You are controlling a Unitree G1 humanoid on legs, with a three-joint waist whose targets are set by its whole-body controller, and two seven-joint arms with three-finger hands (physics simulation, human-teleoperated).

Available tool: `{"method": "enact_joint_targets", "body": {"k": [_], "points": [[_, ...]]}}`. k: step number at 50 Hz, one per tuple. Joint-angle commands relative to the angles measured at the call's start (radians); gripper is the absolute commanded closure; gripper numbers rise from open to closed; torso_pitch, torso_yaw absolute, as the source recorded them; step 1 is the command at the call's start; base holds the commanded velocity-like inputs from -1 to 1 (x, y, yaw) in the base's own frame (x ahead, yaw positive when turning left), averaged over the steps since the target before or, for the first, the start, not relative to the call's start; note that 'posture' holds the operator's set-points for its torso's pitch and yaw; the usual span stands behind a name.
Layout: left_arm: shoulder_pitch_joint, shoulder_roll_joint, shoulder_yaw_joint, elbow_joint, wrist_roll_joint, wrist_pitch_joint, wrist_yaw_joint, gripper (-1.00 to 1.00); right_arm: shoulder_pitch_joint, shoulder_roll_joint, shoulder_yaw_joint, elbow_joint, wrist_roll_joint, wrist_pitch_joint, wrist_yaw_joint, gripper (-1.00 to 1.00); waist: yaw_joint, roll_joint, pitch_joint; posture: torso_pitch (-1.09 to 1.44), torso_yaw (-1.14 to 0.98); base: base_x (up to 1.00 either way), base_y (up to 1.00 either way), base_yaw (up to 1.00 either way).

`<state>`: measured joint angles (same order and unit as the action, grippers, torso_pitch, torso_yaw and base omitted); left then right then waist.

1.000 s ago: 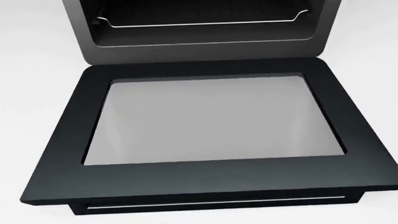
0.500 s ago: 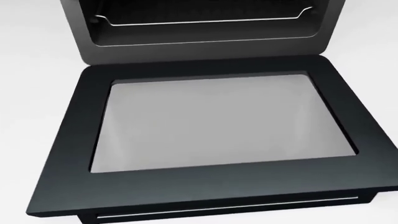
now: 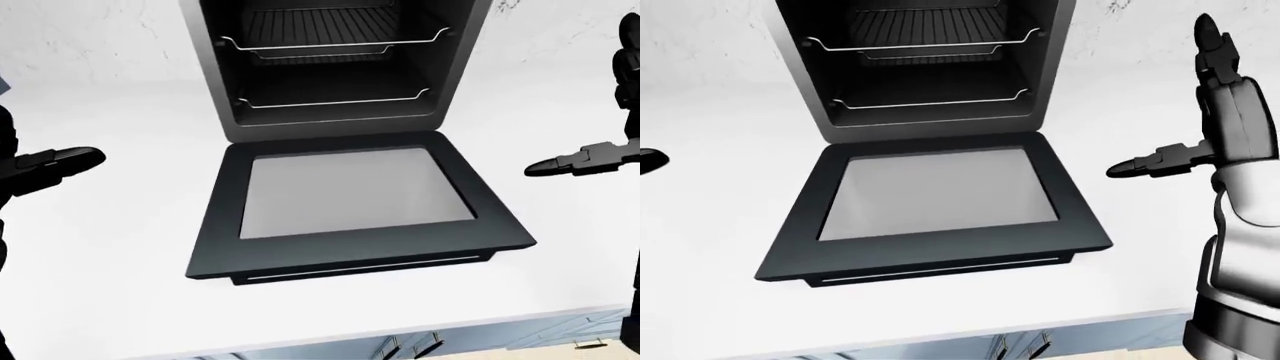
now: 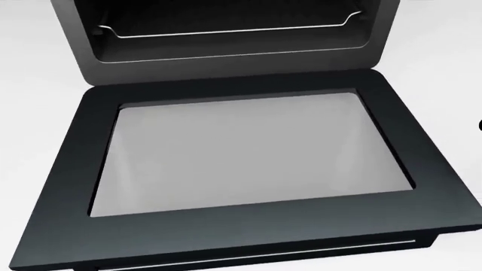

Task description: Close the toaster oven door.

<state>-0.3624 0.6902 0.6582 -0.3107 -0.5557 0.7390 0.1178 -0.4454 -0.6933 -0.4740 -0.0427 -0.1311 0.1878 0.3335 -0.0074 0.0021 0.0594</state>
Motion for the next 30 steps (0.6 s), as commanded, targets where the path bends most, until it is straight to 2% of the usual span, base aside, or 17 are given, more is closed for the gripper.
{"method": "enact_joint_targets", "body": {"k": [1,9,22,23,30], "points": [[-0.021,0.025,0.017,-0.029,0.000,-0.028,0.000,-1.00,-0.024,-0.018,-0.017,-0.042,0.000,-0.013,-0.004,-1.00,0.001,-0.001,-0.022,0.00,0.00,0.00,0.00,0.00],[-0.020,0.024,0.017,-0.027,-0.005,-0.033,-0.001,-1.00,-0.021,0.003,-0.013,-0.067,0.008,-0.002,0.000,-1.00,0.000,0.001,-0.022,0.00,0.00,0.00,0.00,0.00],[-0.020,0.027,0.020,-0.028,-0.008,-0.032,0.001,-1.00,-0.017,0.009,-0.002,-0.059,-0.032,-0.049,0.022,-1.00,-0.001,0.002,-0.022,0.00,0.00,0.00,0.00,0.00],[-0.020,0.027,0.019,-0.028,-0.008,-0.032,0.001,-1.00,-0.006,0.008,0.006,-0.054,-0.053,-0.083,0.025,-1.00,-0.001,0.002,-0.022,0.00,0.00,0.00,0.00,0.00],[-0.022,0.029,0.018,-0.024,-0.010,-0.034,0.002,-1.00,-0.008,0.021,0.001,-0.065,-0.070,-0.079,0.033,-1.00,-0.001,0.003,-0.024,0.00,0.00,0.00,0.00,0.00]]}}
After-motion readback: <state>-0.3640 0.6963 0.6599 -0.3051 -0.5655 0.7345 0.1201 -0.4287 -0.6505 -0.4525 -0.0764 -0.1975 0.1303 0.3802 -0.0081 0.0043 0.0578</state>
